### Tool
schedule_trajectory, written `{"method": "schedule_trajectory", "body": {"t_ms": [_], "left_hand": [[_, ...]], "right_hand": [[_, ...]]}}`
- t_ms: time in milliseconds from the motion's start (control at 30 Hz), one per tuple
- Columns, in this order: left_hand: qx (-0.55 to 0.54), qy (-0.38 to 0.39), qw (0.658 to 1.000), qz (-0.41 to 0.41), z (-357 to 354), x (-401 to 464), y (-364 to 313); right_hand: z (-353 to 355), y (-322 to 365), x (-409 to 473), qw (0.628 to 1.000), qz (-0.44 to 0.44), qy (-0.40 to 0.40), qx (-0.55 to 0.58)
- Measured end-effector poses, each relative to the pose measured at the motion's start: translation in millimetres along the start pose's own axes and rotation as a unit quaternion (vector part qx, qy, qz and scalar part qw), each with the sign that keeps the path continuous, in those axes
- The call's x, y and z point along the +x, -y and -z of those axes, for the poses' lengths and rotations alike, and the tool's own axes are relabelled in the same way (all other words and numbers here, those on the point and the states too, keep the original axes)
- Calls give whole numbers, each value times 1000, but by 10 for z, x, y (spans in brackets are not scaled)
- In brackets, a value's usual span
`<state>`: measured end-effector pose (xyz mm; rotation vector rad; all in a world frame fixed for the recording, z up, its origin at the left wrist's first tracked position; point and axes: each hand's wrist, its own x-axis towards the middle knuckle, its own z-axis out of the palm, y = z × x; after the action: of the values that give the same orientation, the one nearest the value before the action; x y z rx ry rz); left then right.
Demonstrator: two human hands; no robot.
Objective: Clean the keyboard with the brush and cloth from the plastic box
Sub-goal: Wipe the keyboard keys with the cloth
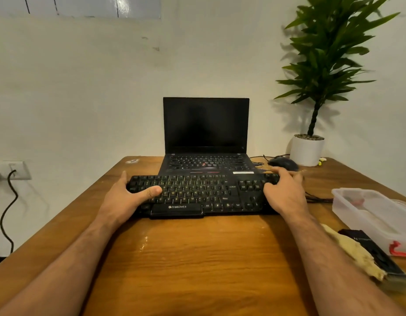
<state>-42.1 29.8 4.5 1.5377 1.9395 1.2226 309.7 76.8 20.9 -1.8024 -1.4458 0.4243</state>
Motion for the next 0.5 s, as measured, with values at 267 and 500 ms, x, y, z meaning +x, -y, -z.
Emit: {"method": "schedule_trajectory", "body": {"t_ms": [267, 500], "left_hand": [[33, 26, 999, -8, -83, 147, 89], [174, 51, 983, -15, -158, -15, 33]], "right_hand": [[-168, -126, 124, 997, 47, 9, -66], [-57, -64, -133, 988, 43, 72, -127]]}}
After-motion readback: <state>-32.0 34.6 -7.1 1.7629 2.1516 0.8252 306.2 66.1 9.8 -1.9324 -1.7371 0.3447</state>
